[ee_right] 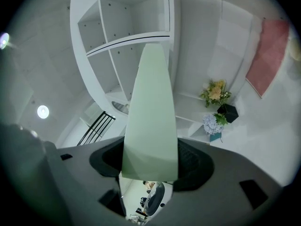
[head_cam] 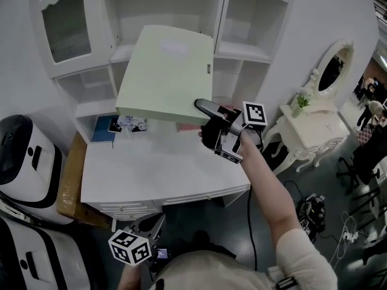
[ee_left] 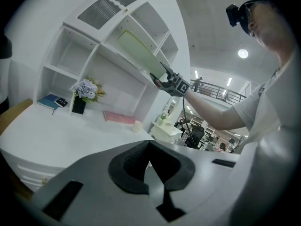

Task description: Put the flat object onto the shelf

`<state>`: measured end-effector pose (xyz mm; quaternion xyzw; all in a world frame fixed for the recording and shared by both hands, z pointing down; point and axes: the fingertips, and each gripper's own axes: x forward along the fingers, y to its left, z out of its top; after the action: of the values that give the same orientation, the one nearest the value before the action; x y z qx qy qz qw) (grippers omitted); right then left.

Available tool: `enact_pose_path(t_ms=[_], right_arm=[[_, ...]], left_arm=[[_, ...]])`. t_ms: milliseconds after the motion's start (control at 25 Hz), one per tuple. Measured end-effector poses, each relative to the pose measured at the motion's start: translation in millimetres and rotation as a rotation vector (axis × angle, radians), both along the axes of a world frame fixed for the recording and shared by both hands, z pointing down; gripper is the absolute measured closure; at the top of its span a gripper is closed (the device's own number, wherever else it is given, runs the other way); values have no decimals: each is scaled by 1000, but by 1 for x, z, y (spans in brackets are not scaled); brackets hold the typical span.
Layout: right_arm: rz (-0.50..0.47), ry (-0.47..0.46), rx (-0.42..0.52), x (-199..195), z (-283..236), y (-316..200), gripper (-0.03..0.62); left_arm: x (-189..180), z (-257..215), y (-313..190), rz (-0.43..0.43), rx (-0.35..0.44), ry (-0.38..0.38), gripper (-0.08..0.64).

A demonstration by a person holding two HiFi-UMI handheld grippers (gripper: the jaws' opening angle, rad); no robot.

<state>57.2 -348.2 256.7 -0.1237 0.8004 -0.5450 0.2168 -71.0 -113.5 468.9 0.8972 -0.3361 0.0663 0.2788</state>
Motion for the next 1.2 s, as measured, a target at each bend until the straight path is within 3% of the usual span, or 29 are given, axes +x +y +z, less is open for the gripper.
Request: enact_pose_path(t_ms=[240, 680, 880, 1200], right_arm=[[8, -10, -23, 6, -3, -16, 301], [3, -118, -62, 19, -13, -43, 298], [43, -149, -59, 33, -26, -53, 295], [70, -236, -51, 46, -38, -67, 295]], left_arm=[[0, 1, -4, 13, -6, -3, 547], [13, -16, -45, -67, 29, -11, 546], [32, -19, -59, -65, 40, -35, 548], [40, -10, -76, -130, 43, -52, 548]])
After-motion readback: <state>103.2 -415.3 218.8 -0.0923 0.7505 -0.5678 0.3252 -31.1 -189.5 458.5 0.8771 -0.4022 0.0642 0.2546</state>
